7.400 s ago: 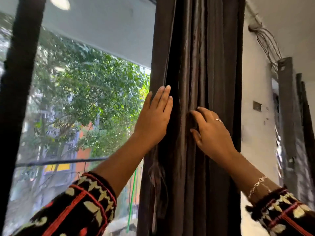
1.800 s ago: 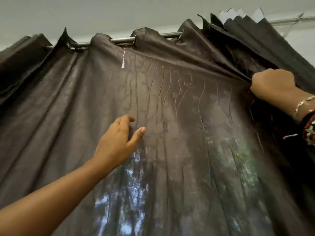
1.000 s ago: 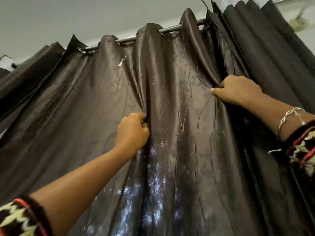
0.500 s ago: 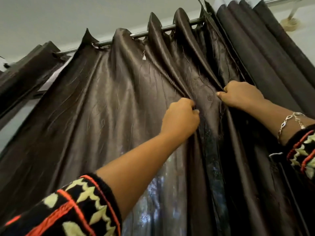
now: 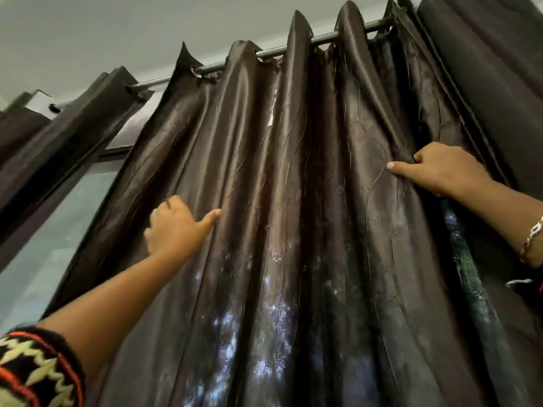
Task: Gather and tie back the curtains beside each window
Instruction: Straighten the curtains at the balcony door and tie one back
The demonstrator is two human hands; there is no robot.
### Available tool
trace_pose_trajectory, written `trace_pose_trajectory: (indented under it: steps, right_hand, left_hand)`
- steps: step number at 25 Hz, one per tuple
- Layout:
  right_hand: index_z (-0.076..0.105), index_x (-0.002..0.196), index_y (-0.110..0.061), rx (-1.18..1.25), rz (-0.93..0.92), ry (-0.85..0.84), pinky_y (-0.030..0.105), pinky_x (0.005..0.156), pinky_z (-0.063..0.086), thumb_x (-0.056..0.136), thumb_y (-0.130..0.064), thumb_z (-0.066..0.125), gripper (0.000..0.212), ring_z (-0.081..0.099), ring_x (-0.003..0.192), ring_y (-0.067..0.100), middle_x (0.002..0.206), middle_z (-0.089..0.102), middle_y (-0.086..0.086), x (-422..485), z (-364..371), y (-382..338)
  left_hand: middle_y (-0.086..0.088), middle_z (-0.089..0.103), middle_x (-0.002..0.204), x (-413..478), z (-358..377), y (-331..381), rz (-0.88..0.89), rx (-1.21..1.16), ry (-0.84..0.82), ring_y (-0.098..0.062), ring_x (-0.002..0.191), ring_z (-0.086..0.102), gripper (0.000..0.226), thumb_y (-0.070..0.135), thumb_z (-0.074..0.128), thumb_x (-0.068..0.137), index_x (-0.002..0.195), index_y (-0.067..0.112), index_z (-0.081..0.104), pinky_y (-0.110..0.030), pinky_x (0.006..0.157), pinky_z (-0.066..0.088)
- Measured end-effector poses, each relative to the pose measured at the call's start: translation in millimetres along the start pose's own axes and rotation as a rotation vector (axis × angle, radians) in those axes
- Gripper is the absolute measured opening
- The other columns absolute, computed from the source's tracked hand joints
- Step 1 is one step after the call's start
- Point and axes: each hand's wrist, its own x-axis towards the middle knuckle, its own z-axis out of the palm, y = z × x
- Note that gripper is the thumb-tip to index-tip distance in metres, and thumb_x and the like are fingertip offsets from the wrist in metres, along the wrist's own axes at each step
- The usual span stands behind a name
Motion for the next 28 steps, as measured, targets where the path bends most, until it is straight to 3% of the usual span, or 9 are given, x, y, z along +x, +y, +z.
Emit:
trace_pose_trajectory:
  steps: [6, 9, 11, 13, 15, 18, 21, 26, 28]
  right_hand:
    - [0.046, 0.057, -0.008, -0.023, -0.004, 0.010, 0.030, 0.057, 0.035, 0.088, -0.050, 0.051, 0.052, 0.049, 0.065, 0.029, 0.057, 0.047, 0.011, -8.7, 5.7, -11.4]
    - [0.046, 0.059, -0.009, -0.034, 0.001, 0.004, 0.032, 0.062, 0.036, 0.090, -0.045, 0.050, 0.048, 0.047, 0.068, 0.029, 0.058, 0.046, 0.009, -15.1, 6.9, -15.2]
    - [0.042, 0.059, -0.013, -0.057, -0.001, 0.007, 0.032, 0.063, 0.034, 0.092, -0.043, 0.048, 0.045, 0.044, 0.069, 0.028, 0.059, 0.042, 0.006, -19.8, 8.2, -15.5]
    - [0.038, 0.059, -0.014, -0.079, -0.015, 0.019, 0.032, 0.063, 0.033, 0.093, -0.040, 0.047, 0.044, 0.042, 0.068, 0.027, 0.059, 0.038, 0.005, -22.7, 10.8, -13.8]
    - [0.037, 0.059, -0.013, -0.096, -0.030, 0.036, 0.031, 0.062, 0.033, 0.094, -0.037, 0.046, 0.044, 0.041, 0.067, 0.027, 0.058, 0.037, 0.005, -23.4, 12.2, -10.4]
    - [0.038, 0.059, -0.012, -0.117, -0.037, 0.034, 0.032, 0.062, 0.033, 0.095, -0.036, 0.046, 0.044, 0.041, 0.068, 0.028, 0.062, 0.041, 0.009, -22.5, 9.9, -7.2]
    - [0.043, 0.061, -0.009, -0.142, -0.019, 0.022, 0.032, 0.060, 0.034, 0.094, -0.038, 0.046, 0.044, 0.043, 0.064, 0.028, 0.061, 0.042, 0.010, -23.3, 5.7, -8.9]
    - [0.045, 0.064, -0.008, -0.131, -0.020, 0.017, 0.032, 0.062, 0.036, 0.093, -0.041, 0.046, 0.045, 0.045, 0.066, 0.028, 0.063, 0.044, 0.011, -25.7, 8.7, -14.6]
    - [0.043, 0.062, -0.012, -0.121, -0.021, 0.023, 0.033, 0.063, 0.036, 0.093, -0.043, 0.046, 0.044, 0.048, 0.070, 0.031, 0.063, 0.041, 0.010, -26.4, 8.7, -20.1]
  left_hand:
    - [-0.021, 0.042, 0.138, -12.8, 15.2, -20.9, -0.176, -0.306, -0.284, -0.036, 0.123, 0.045, 0.112, 0.076, 0.053, 0.058, 0.137, 0.000, 0.028, -0.041, 0.093, 0.040]
    - [-0.021, 0.052, 0.126, -9.4, 23.8, -19.5, -0.138, -0.104, -0.150, -0.038, 0.112, 0.052, 0.068, 0.046, 0.066, 0.079, 0.124, 0.002, 0.040, -0.040, 0.085, 0.044]
    - [-0.023, 0.057, 0.119, -7.0, 26.7, -22.8, -0.091, -0.060, -0.073, -0.040, 0.107, 0.054, 0.035, 0.021, 0.056, 0.087, 0.117, 0.004, 0.050, -0.038, 0.080, 0.043]
    - [-0.021, 0.060, 0.117, -12.4, 31.8, -22.8, -0.005, -0.083, -0.046, -0.040, 0.106, 0.054, 0.029, 0.014, 0.047, 0.089, 0.117, 0.007, 0.055, -0.038, 0.079, 0.042]
    - [-0.021, 0.056, 0.120, -27.0, 33.1, -15.9, 0.050, -0.078, 0.062, -0.040, 0.109, 0.051, 0.039, 0.032, 0.047, 0.092, 0.122, 0.008, 0.049, -0.044, 0.083, 0.042]
    - [-0.022, 0.039, 0.135, -33.9, 33.0, -14.5, -0.004, 0.062, 0.103, -0.039, 0.124, 0.037, 0.085, 0.065, 0.050, 0.079, 0.136, 0.005, 0.030, -0.055, 0.093, 0.036]
    - [-0.022, 0.030, 0.143, -24.7, 33.7, -26.2, -0.108, 0.055, -0.004, -0.038, 0.132, 0.029, 0.102, 0.065, 0.059, 0.072, 0.141, 0.003, 0.016, -0.057, 0.100, 0.033]
    - [-0.024, 0.041, 0.132, -7.9, 33.3, -42.3, -0.199, 0.025, -0.044, -0.041, 0.122, 0.041, 0.073, 0.051, 0.059, 0.082, 0.127, 0.000, 0.034, -0.051, 0.091, 0.042]
    - [-0.022, 0.052, 0.120, -3.2, 30.3, -49.4, -0.160, 0.098, -0.036, -0.039, 0.109, 0.050, 0.042, 0.032, 0.058, 0.088, 0.113, 0.002, 0.045, -0.045, 0.081, 0.046]
